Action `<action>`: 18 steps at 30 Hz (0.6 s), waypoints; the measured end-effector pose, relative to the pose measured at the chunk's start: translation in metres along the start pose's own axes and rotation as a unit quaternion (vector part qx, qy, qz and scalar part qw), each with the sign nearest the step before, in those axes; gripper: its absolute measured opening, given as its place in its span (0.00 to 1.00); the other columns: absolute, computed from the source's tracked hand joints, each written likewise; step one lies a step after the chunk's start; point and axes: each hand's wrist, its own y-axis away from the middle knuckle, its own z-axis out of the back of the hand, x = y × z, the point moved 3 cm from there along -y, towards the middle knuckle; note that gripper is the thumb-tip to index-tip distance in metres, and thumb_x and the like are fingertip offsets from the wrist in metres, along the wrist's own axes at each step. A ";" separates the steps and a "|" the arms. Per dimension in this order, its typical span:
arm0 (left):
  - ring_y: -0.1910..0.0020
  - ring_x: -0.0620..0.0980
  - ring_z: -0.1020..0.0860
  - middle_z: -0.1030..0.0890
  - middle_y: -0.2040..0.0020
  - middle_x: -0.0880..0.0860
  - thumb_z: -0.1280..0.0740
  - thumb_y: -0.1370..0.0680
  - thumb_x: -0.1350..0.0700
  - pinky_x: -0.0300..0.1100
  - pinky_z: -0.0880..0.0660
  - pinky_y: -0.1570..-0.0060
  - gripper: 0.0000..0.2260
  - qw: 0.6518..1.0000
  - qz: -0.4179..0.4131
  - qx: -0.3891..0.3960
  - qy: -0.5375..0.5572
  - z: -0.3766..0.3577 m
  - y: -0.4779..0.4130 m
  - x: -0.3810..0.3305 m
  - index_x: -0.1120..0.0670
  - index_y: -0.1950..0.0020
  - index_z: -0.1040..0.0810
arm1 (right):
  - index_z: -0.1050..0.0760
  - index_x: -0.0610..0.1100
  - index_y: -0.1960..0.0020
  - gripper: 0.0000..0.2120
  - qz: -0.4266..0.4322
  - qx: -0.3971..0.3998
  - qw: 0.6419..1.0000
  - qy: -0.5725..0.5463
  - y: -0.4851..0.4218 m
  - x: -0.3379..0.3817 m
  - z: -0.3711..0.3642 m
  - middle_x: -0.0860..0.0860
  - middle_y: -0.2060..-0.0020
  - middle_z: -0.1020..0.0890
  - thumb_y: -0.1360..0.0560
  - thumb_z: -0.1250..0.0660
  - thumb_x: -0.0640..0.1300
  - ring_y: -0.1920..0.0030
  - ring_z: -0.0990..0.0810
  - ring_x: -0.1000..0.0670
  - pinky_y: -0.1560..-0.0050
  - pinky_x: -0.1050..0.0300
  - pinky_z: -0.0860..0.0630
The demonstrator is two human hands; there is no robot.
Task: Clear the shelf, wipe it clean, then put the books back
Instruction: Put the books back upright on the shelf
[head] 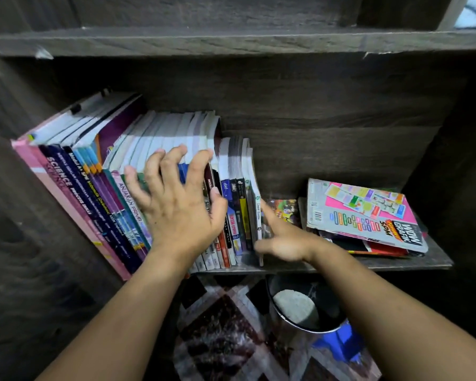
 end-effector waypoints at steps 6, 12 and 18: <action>0.31 0.58 0.40 0.31 0.34 0.57 0.42 0.31 0.47 0.56 0.62 0.30 0.24 1.000 0.006 -0.002 -0.009 -0.001 -0.002 -0.001 0.48 0.35 0.31 | 0.60 0.61 0.22 0.45 0.002 -0.062 0.994 0.095 -0.017 -0.016 -0.003 0.52 0.26 0.34 0.24 0.30 0.48 0.28 0.33 0.51 0.25 0.51 0.40; 0.30 0.58 0.41 0.31 0.34 0.56 0.40 0.31 0.48 0.54 0.67 0.30 0.24 1.000 0.000 -0.002 -0.008 -0.001 0.000 -0.002 0.47 0.34 0.31 | 0.53 0.58 0.22 0.36 0.024 -0.203 0.959 0.199 -0.024 -0.019 -0.004 0.40 0.46 0.18 0.21 0.34 0.47 0.47 0.20 0.42 0.45 0.51 0.25; 0.30 0.59 0.40 0.32 0.34 0.57 0.42 0.30 0.47 0.61 0.60 0.30 0.24 1.000 -0.006 0.008 -0.010 0.000 -0.001 -0.001 0.48 0.34 0.34 | 0.54 0.48 0.21 0.33 -0.014 -0.232 0.849 0.474 -0.013 -0.001 -0.004 0.42 0.28 0.34 0.20 0.40 0.41 0.27 0.38 0.40 0.29 0.42 0.39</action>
